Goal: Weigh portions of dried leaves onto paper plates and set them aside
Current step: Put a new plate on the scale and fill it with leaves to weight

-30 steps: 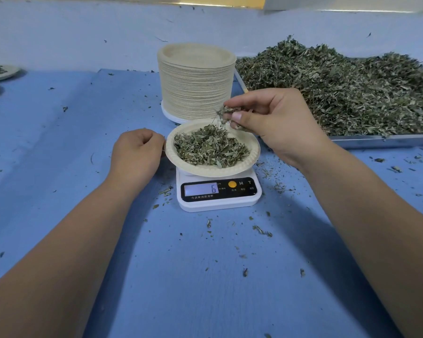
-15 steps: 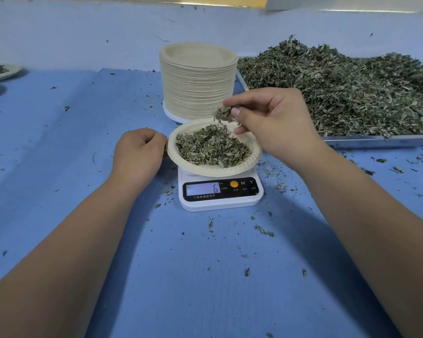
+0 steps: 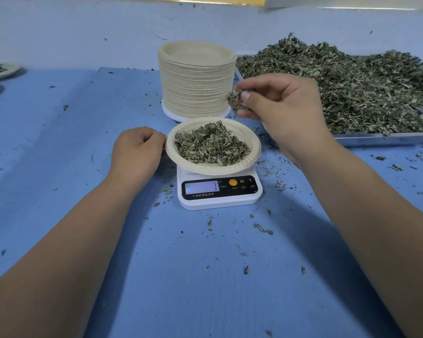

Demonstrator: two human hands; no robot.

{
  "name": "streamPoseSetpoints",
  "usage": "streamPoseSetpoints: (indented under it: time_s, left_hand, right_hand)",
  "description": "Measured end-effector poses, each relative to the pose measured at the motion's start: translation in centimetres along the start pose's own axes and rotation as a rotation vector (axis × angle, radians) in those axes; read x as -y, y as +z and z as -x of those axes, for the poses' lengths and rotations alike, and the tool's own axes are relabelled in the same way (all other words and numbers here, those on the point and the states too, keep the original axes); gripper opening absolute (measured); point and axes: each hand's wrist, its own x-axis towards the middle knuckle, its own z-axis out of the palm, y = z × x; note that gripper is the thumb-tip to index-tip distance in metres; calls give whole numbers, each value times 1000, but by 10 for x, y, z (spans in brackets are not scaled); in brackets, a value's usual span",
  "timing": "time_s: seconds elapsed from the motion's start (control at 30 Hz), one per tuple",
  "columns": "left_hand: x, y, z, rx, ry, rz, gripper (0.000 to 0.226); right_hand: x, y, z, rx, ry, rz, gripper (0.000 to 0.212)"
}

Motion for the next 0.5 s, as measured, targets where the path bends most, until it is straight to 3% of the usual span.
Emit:
streamPoseSetpoints:
  time_s: [0.13,0.2,0.27,0.33,0.4,0.5]
  left_hand:
    - [-3,-1,2,-3,-3,-15,31]
    - [-5,-2,3,-3,-14,-12,30]
    - [-6,-3,4,-7,-26,11,29]
    - [-9,-3,5,-43,-54,83,27]
    - [-13,0,6,-67,-88,208,25]
    - [-19,7,10,-25,-127,296,27]
  right_hand:
    - [-8,-24,-15,-216,-88,83,18]
    - [-20,-46,-19,-282,-106,443,21]
    - [-33,-64,-16,-159,24,868,32]
    - [-43,-68,-14,10,157,1061,40]
    - [-41,-61,-13,95,95,1141,41]
    - [-29,-47,-12,116,-88,1079,32]
